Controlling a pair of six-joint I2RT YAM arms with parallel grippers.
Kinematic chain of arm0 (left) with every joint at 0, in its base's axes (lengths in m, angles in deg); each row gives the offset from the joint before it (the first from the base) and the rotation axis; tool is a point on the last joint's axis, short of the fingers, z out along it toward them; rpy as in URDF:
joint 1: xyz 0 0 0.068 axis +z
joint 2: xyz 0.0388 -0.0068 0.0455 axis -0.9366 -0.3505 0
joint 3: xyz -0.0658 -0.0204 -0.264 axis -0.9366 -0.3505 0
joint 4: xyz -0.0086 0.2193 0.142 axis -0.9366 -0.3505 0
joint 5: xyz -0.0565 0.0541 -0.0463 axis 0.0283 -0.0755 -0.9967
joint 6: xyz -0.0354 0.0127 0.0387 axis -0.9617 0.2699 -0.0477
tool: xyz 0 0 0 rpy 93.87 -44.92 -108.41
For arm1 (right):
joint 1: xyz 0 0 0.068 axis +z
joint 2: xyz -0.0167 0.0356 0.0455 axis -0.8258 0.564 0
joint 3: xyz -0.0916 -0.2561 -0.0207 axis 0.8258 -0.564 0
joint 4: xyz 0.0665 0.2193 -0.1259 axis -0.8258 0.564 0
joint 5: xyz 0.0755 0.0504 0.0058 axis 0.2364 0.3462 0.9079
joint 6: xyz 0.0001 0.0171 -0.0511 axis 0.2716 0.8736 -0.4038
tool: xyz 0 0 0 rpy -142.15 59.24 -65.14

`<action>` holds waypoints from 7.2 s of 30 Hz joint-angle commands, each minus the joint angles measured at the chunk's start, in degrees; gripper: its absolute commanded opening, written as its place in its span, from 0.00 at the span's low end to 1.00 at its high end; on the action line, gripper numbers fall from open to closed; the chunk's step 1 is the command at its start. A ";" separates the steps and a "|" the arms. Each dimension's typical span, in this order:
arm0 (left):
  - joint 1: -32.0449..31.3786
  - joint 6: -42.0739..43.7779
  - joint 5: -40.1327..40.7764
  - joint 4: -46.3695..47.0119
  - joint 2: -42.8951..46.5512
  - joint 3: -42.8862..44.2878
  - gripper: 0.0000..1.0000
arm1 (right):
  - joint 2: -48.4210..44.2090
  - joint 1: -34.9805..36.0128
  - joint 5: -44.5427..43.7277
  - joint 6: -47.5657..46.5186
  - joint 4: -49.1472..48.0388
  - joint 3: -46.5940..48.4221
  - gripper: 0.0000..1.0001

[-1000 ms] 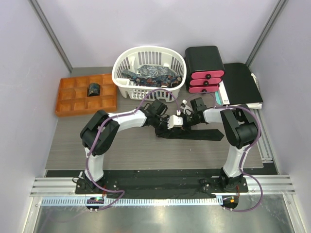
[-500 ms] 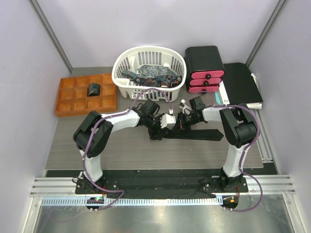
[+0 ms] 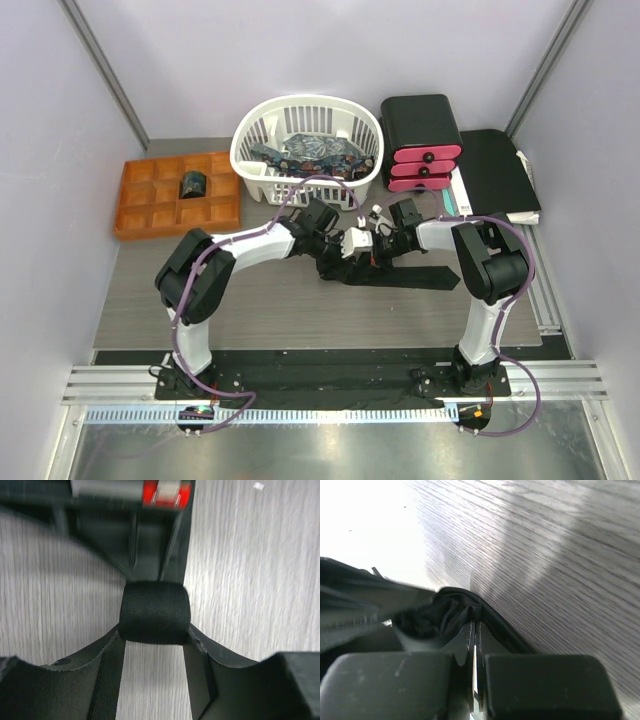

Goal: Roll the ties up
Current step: Roll the tie at the center of the board.

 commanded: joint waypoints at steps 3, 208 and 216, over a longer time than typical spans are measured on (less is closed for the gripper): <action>-2.84 -2.11 -2.93 2.57 -2.60 4.14 0.47 | 3.20 1.43 -12.43 -3.40 1.85 -1.44 0.01; -2.05 -5.54 4.45 -1.12 -6.30 2.47 0.23 | -4.44 -7.71 0.22 -14.12 23.56 8.68 0.29; -1.88 -4.57 3.05 -1.38 -5.33 2.82 0.22 | 3.72 -7.01 -3.55 -17.55 23.47 8.40 0.25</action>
